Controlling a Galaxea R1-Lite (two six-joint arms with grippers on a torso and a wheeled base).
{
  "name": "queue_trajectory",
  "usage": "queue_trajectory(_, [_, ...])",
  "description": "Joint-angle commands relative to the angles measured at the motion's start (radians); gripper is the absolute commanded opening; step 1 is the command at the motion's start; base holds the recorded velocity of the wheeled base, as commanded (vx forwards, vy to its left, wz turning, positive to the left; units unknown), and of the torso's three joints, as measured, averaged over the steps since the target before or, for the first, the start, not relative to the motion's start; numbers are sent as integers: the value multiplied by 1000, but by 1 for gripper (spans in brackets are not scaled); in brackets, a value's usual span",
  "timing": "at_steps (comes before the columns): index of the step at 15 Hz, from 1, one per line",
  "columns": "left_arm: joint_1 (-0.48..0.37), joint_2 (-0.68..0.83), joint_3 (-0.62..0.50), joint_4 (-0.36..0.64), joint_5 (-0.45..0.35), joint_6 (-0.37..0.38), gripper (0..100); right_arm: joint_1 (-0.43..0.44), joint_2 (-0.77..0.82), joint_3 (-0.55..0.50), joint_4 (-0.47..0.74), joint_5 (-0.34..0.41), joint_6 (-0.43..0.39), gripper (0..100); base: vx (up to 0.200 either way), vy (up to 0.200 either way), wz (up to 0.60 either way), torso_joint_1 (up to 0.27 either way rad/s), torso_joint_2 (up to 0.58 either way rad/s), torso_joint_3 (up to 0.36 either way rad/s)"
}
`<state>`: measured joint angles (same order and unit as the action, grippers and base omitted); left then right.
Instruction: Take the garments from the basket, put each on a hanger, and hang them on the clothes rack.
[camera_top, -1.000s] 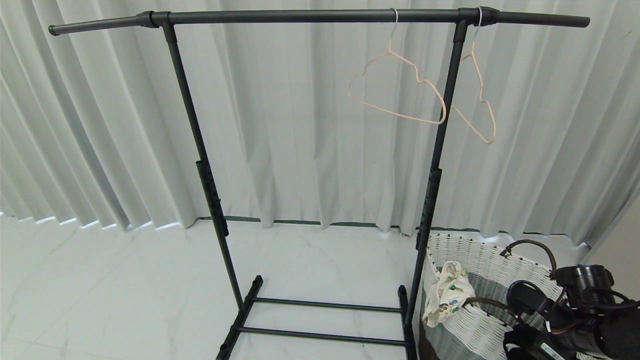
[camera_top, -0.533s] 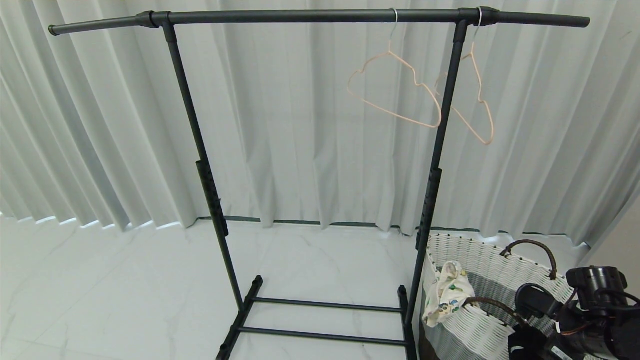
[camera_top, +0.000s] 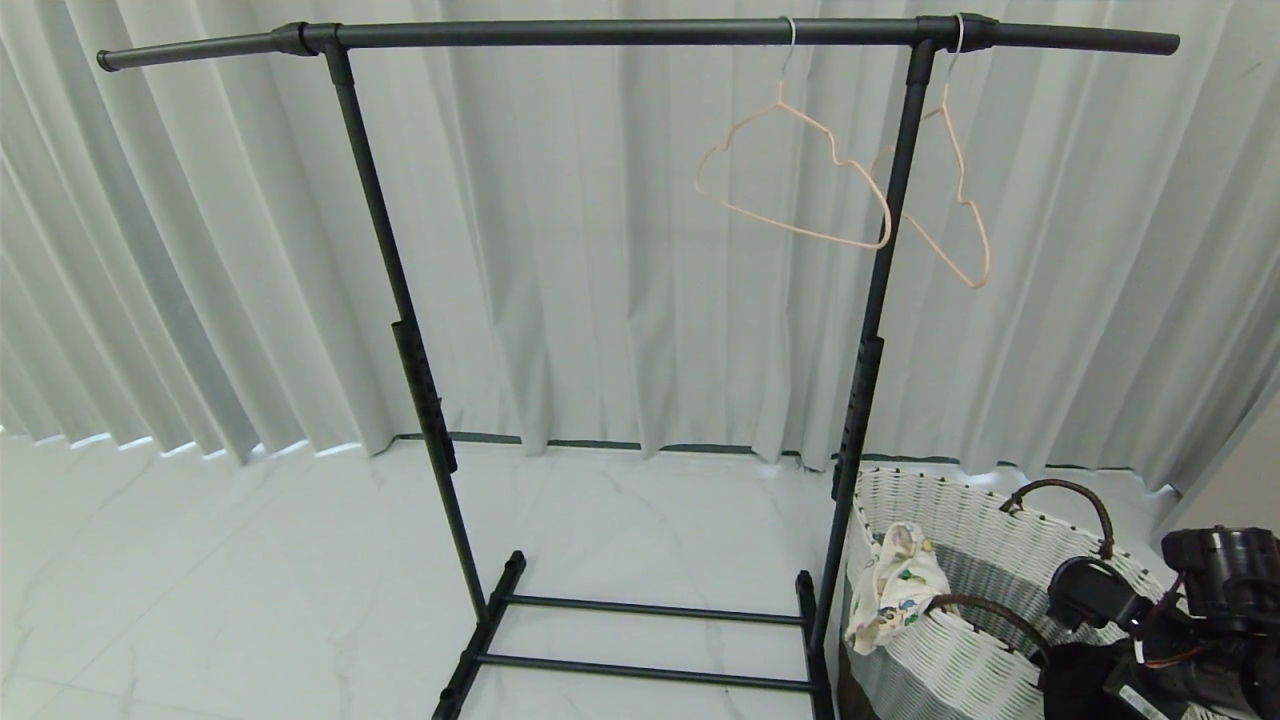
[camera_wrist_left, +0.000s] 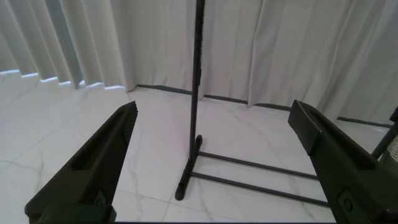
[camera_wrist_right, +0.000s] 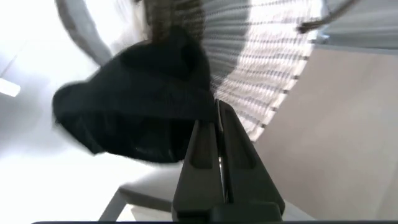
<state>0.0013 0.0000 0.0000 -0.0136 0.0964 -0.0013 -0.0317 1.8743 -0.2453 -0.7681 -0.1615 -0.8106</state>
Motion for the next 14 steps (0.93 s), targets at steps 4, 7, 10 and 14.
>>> queue_trajectory(4, [0,0,0,0,0,0,100,29,-403,-92,224,2,136,0,0,0,0,0,0,0])
queue_trajectory(7, [0,0,0,0,0,1,100,42,-567,-281,559,3,142,0,0,0,0,0,0,0])
queue_trajectory(10, [0,0,0,0,0,-2,100,168,-716,-726,1136,-4,191,0,0,0,0,0,0,0])
queue_trajectory(14, [0,0,0,0,0,-2,100,265,-751,-1037,1454,-69,189,0,0,0,0,0,0,0])
